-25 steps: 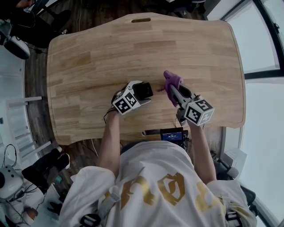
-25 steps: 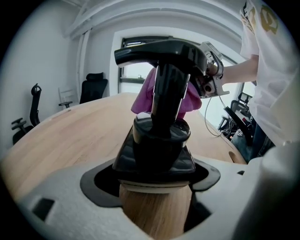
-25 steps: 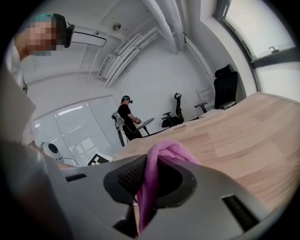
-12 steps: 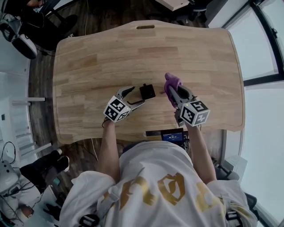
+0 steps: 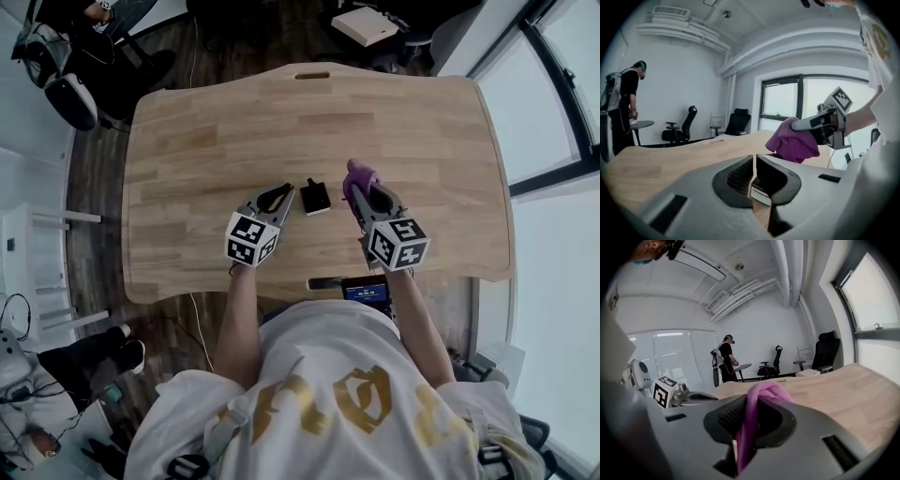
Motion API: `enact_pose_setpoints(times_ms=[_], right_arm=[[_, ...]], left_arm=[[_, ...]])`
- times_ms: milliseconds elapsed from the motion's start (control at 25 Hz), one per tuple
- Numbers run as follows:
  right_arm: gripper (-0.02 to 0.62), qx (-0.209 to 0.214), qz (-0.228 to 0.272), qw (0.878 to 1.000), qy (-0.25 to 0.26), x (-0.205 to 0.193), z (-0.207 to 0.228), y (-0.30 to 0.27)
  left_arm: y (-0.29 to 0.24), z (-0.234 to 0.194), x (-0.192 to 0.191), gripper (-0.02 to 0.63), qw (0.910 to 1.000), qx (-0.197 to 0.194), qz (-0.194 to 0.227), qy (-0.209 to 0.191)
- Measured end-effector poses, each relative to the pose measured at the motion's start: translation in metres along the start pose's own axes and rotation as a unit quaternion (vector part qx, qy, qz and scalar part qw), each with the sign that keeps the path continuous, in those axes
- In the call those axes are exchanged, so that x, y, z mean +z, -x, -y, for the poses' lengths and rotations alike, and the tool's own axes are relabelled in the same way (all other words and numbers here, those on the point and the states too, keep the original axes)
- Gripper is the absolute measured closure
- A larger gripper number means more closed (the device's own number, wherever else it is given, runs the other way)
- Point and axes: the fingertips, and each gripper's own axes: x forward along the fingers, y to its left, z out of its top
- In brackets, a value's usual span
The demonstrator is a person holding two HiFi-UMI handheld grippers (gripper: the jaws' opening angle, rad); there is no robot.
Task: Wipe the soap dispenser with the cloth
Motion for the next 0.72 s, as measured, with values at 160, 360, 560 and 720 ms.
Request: enact_pose_setpoints(times_ms=[160,360,560,720], right_arm=[[0.543,-0.01,0.007,1.0,0.019,0.006,-0.007,0.009],[0.545,-0.02,0.024,0.999,0.029,0.012,-0.019,0.021],[0.545,-0.031,0.028,0.998,0.046,0.011,-0.026,0.03],[0.545,-0.034,0.03,0.998,0.049,0.009,-0.029,0.035]], left_arm=[[0.009,0.004,0.023,0.595,0.9988,0.035,0.015,0.029],[0.025,0.01,0.042,0.597,0.9959,0.061,0.032,0.058],[0.038,0.011,0.052,0.597,0.9931,0.084,0.047,0.066],[0.042,0.015,0.052,0.597,0.9935,0.088,0.048,0.054]])
